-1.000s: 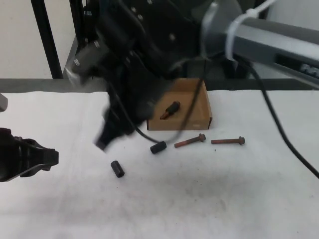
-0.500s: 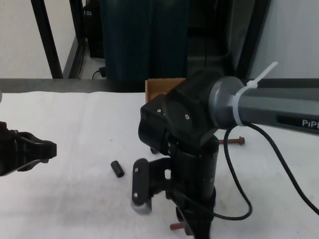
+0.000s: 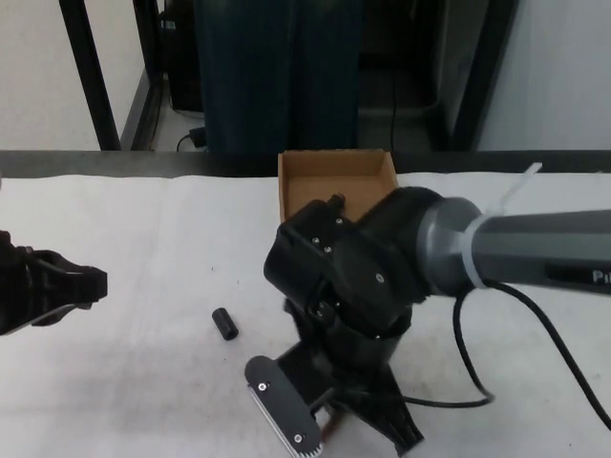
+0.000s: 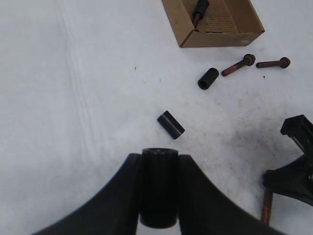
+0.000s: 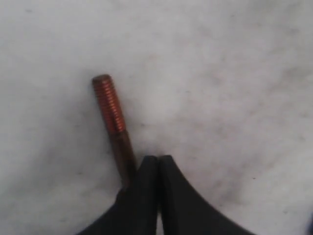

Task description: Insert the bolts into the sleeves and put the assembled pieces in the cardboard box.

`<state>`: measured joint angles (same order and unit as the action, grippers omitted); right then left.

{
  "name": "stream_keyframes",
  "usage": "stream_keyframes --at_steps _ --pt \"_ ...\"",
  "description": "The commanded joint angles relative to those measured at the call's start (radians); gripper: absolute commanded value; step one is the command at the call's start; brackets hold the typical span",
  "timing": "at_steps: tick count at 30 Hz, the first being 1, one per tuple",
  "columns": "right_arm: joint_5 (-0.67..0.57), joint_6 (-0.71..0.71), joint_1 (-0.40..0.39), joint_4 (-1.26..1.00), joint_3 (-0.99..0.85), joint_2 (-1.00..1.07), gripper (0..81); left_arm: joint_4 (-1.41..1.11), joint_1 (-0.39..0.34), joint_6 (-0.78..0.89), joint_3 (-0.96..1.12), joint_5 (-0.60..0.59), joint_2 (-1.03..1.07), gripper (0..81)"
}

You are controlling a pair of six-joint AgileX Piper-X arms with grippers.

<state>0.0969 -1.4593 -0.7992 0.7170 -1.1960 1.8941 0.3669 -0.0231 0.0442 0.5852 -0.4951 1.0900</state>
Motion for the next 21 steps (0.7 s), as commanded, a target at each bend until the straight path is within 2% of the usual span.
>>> stream_keyframes --at_steps 1,7,12,14,16,19,21 --pt "0.028 -0.059 0.015 -0.063 0.031 0.006 0.2 -0.014 0.002 -0.007 0.001 -0.001 -0.016 0.8" --pt "0.148 -0.084 0.043 -0.163 0.062 0.011 1.9 -0.014 0.002 -0.007 0.001 -0.001 -0.016 0.8" --pt "0.309 -0.004 0.043 -0.307 0.058 0.005 18.9 -0.014 0.002 -0.007 0.001 -0.001 -0.016 0.8" --pt "0.330 0.037 0.041 -0.355 0.048 -0.004 20.4 -0.014 0.002 -0.007 0.001 -0.001 -0.016 0.8" --pt "0.330 0.115 0.037 -0.354 0.015 -0.019 16.6 -0.014 0.002 -0.007 0.001 -0.001 -0.016 0.8" --pt "0.287 0.319 0.030 -0.250 -0.064 -0.050 9.7 -0.014 0.002 -0.007 0.001 -0.001 -0.016 0.8" --pt "0.201 0.543 0.024 -0.089 -0.148 -0.070 9.4 -0.014 0.002 -0.007 0.001 -0.001 -0.016 0.8"
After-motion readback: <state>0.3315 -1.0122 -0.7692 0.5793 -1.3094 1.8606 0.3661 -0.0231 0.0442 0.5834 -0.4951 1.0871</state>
